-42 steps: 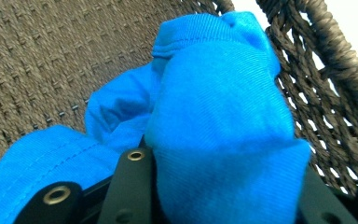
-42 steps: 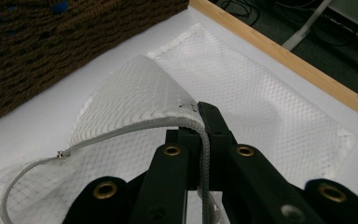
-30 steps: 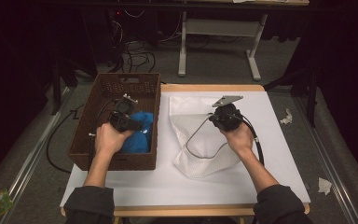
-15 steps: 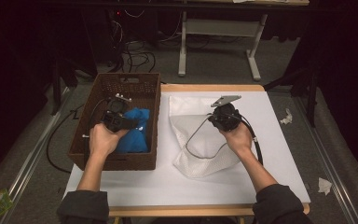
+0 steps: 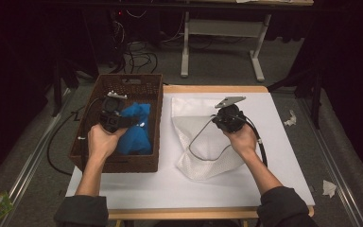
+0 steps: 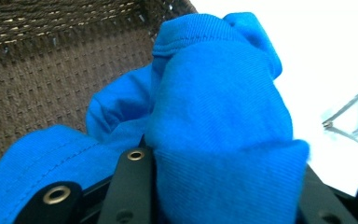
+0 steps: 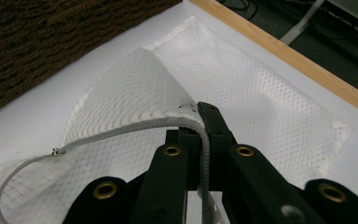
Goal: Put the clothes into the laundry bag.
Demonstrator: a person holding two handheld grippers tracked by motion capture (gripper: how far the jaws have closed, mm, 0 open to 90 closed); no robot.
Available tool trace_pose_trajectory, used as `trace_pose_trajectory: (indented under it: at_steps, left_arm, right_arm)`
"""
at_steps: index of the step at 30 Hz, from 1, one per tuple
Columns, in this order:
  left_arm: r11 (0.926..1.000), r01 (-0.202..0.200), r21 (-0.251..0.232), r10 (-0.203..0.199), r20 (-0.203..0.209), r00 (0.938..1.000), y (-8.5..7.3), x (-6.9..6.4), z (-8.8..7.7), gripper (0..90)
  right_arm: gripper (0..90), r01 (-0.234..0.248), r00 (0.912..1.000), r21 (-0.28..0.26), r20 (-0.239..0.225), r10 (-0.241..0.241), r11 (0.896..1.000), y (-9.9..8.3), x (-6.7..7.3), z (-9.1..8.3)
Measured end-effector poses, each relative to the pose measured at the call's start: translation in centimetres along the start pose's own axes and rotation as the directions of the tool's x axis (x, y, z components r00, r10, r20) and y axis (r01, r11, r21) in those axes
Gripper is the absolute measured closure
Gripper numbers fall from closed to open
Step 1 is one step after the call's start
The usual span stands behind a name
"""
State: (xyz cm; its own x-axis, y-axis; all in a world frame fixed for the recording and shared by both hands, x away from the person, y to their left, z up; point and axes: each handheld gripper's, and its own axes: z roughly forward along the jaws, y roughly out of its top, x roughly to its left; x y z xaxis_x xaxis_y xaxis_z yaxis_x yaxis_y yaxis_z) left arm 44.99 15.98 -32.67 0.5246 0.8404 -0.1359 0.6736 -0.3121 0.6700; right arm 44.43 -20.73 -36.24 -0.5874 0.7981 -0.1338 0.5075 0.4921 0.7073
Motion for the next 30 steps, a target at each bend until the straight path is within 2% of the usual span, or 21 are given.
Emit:
trace_pose_trajectory:
  at_steps: [3, 6, 8, 10, 14, 19, 21, 24, 27, 30]
  left_arm:
    - [0.9997, 0.022, -0.010, -0.022, 0.004, 0.9998, 0.0, 0.1, -0.4, 65.8]
    - [0.9995, 0.030, -0.008, -0.030, -0.014, 0.9995, 0.1, 0.1, -0.6, 65.9]
    - [0.9998, 0.019, -0.010, -0.019, -0.031, 0.9993, 0.2, -0.1, -0.9, 65.9]
    - [0.9997, 0.011, -0.022, -0.012, -0.029, 0.9995, 0.5, -0.3, -1.4, 66.0]
    - [0.9993, 0.002, -0.038, -0.003, -0.009, 1.0000, 0.7, -0.7, -2.1, 66.0]
    - [0.9996, -0.003, -0.028, 0.003, 0.002, 1.0000, 0.9, -0.9, -2.6, 65.9]
    - [0.9994, -0.021, -0.027, 0.021, -0.001, 0.9998, 1.1, -1.3, -2.8, 65.9]
    - [0.9987, -0.028, -0.042, 0.028, 0.003, 0.9996, 1.3, -1.6, -3.2, 65.9]
    - [0.9978, -0.022, -0.063, 0.024, 0.025, 0.9994, 1.5, -1.8, -3.7, 65.9]
    - [0.9974, -0.038, -0.061, 0.039, 0.015, 0.9991, 1.7, -2.2, -4.1, 65.9]
  right_arm:
    - [89.6, 0.001, 1.0000, -0.002, -0.002, -0.001, 1.000, 0.0, -0.1, 0.1]
    - [89.6, 0.002, 1.0000, -0.004, -0.003, -0.002, 1.000, 0.1, -0.1, 0.1]
    - [89.6, -0.004, 1.0000, -0.007, -0.002, 0.004, 1.000, 0.1, 0.0, 0.1]
    - [89.6, -0.002, 1.0000, -0.008, -0.003, 0.002, 1.000, 0.1, 0.0, 0.1]
    - [89.6, -0.001, 1.0000, 0.003, -0.002, 0.001, 1.000, 0.2, 0.1, 0.3]
    - [89.6, 0.001, 1.0000, -0.005, -0.001, -0.001, 1.000, 0.2, 0.0, 0.2]
    - [89.6, -0.002, 1.0000, -0.007, -0.006, 0.002, 1.000, 0.2, 0.0, 0.2]
    - [89.6, 0.000, 1.0000, 0.000, -0.008, 0.000, 1.000, 0.2, 0.0, 0.3]
    - [89.6, -0.006, 0.9999, -0.005, -0.010, 0.006, 1.000, 0.2, 0.0, 0.3]
    - [89.6, -0.005, 1.0000, -0.004, -0.008, 0.005, 1.000, 0.3, 0.0, 0.3]
